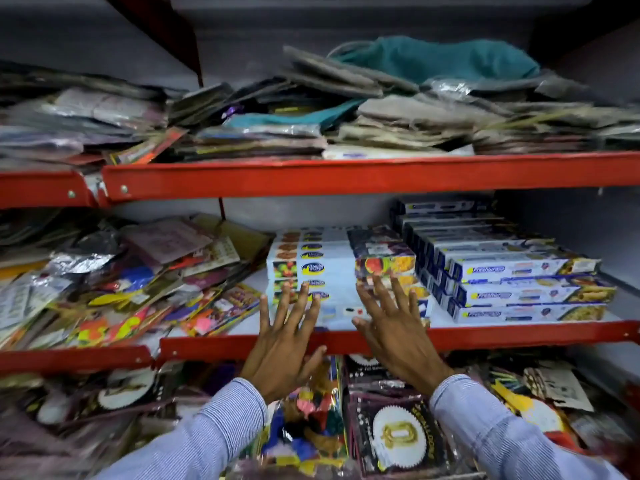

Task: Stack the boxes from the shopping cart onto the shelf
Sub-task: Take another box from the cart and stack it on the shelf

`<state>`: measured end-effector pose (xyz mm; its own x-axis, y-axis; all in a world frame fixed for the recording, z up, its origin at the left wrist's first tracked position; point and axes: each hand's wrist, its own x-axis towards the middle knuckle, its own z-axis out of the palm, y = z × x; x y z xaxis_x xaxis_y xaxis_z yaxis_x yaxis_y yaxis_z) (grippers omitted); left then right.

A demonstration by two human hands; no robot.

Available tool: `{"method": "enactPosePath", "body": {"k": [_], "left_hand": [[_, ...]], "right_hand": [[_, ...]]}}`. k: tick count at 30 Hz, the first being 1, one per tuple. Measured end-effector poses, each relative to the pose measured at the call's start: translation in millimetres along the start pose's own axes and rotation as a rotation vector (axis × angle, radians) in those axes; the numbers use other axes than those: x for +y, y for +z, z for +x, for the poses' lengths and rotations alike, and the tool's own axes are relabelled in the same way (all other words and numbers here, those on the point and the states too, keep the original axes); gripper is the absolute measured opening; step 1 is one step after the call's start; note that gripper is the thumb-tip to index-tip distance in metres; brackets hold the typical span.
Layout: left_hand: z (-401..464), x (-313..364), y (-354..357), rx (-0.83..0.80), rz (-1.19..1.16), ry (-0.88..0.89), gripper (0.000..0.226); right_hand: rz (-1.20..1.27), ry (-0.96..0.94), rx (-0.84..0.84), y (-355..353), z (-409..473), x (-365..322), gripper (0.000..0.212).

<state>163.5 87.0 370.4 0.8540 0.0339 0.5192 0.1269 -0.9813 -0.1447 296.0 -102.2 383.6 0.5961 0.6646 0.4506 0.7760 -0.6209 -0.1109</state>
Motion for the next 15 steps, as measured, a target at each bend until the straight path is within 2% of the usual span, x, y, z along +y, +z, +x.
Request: {"method": "enactPosePath", "body": {"k": [4,9,15], "left_hand": [[-53.6,14.8,-5.6,-0.07,-0.078,-0.002,0.082],[-137.1,35.9,17.8,-0.187,-0.143,-0.022,0.078],[-249.4,64.6,71.2,-0.468,-0.22,-0.073,0.078]], "right_hand": [[0.03,0.0,-0.029,7.3,-57.7,-15.6,0.066],[0.071,0.042,-0.157,45.6,-137.9,-31.3,0.067],[0.139,0.056,-0.394,123.4,-240.1,-37.2,0.072]]}}
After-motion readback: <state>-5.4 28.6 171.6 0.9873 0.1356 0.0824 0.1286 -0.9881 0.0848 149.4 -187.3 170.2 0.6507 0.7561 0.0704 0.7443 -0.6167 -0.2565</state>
